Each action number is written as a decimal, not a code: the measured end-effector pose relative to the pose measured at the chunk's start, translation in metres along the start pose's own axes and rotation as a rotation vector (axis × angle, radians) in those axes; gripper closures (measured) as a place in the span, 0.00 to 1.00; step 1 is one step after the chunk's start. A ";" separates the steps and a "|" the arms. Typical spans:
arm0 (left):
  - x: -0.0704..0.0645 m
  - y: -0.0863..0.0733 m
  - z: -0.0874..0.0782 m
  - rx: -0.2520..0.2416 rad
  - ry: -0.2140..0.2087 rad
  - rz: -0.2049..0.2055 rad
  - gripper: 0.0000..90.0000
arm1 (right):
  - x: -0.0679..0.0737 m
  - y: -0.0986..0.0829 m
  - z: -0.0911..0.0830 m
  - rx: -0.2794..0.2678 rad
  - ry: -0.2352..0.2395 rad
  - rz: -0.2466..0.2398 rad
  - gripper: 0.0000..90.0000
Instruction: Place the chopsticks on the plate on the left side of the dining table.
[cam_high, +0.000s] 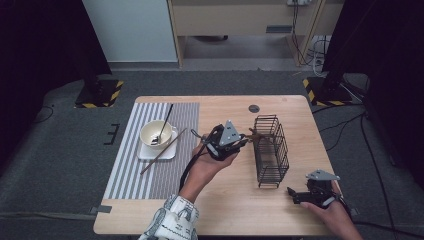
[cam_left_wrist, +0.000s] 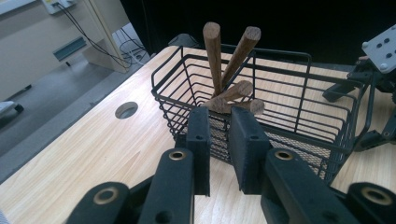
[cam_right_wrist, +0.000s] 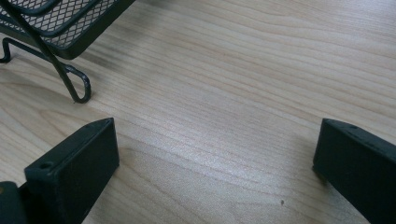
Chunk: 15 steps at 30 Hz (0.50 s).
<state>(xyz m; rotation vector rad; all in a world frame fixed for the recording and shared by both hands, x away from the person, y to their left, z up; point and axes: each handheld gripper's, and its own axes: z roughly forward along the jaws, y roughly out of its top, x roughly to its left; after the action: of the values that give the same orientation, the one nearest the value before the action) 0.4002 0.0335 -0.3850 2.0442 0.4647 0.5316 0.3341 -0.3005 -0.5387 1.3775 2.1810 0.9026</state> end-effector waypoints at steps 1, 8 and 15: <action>0.000 0.001 0.001 0.004 -0.002 0.002 0.88 | 0.000 0.000 0.000 0.000 0.000 0.000 0.00; 0.005 0.002 0.004 0.010 0.017 -0.005 0.89 | 0.000 0.000 0.000 0.000 0.000 0.000 0.00; 0.007 0.006 0.011 0.028 0.022 0.004 0.86 | 0.000 0.000 0.000 0.001 0.001 0.000 0.00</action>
<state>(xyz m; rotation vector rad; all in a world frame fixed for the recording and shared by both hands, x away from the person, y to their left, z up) 0.4127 0.0269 -0.3835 2.0680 0.4838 0.5530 0.3341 -0.3005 -0.5386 1.3775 2.1823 0.9021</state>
